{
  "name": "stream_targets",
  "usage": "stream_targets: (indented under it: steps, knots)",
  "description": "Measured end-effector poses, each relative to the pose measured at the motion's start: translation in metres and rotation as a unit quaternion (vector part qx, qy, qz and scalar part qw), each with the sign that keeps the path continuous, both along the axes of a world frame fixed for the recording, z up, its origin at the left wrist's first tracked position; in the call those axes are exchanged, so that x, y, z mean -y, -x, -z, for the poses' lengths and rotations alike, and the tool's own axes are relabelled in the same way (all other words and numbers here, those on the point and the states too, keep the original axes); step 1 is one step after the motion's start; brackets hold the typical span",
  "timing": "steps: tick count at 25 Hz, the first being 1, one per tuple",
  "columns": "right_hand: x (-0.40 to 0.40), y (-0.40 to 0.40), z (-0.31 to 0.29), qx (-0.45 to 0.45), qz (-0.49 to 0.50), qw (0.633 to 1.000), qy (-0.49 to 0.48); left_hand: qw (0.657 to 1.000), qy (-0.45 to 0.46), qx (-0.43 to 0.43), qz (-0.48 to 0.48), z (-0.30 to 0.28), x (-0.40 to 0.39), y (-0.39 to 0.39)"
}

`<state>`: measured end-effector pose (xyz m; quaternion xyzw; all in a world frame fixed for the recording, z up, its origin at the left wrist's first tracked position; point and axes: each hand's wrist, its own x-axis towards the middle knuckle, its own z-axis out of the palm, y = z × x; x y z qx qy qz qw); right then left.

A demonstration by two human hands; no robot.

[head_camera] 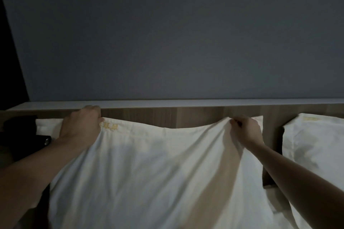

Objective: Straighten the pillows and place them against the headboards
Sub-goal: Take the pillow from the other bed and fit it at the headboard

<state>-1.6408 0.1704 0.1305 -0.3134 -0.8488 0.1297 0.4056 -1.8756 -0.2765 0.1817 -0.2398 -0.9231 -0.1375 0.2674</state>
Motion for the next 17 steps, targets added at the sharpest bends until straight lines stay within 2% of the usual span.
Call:
stream_targets:
  steps: [6, 8, 10, 11, 14, 17]
  knots:
    - [0.013, 0.015, 0.001, -0.094, 0.026, 0.994, -0.048, 1.0, -0.026, -0.009, -0.008, 0.0, 0.011, 0.003]
    - [0.007, 0.014, 0.02, -0.066, 0.05, 0.996, -0.025, 1.0, -0.006, 0.004, -0.013, 0.004, 0.008, 0.002]
    - [0.004, 0.014, 0.037, -0.022, 0.061, 0.997, 0.035, 0.999, 0.018, 0.027, -0.015, 0.008, 0.003, -0.003]
    - [0.006, 0.013, 0.041, -0.031, 0.055, 0.996, 0.068, 0.999, 0.013, 0.03, -0.011, 0.011, 0.0, -0.008]
    - [0.026, -0.001, 0.052, -0.118, 0.0, 0.985, 0.126, 0.998, -0.016, -0.015, 0.063, 0.034, -0.008, -0.04]
    - [0.046, -0.031, 0.089, -0.108, -0.008, 0.987, 0.115, 0.984, 0.0, -0.02, 0.174, 0.083, -0.012, -0.086]
